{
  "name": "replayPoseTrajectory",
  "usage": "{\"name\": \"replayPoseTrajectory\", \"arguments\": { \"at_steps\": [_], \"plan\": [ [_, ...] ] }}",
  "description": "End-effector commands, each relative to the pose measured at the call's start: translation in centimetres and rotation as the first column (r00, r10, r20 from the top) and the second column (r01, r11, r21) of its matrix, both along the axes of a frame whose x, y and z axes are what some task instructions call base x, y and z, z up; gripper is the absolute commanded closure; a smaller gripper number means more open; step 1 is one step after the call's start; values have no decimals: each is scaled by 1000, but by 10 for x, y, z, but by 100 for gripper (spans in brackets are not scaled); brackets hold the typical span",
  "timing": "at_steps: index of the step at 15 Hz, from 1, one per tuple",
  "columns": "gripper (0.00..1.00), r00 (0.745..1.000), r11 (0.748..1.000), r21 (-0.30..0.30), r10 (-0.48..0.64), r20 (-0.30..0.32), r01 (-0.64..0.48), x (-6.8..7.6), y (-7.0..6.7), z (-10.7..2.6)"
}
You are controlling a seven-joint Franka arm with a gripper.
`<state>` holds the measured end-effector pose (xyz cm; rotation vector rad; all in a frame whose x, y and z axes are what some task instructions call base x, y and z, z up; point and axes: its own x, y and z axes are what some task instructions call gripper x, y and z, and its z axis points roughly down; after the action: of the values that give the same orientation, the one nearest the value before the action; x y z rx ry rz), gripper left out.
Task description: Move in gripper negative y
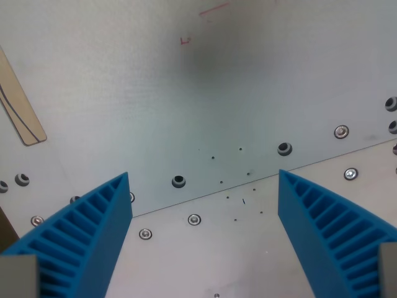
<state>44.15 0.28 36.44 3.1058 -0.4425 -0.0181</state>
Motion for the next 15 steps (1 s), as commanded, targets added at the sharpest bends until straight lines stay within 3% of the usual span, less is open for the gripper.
{"name": "replayPoseTrajectory", "arguments": {
  "at_steps": [1, 15],
  "plan": [
    [0, 1000, 1000, 0, 0, 5, 0, 1, 5, 2],
    [0, 1000, 1000, 0, 0, 5, 0, 21, 72, 2]
  ]
}}
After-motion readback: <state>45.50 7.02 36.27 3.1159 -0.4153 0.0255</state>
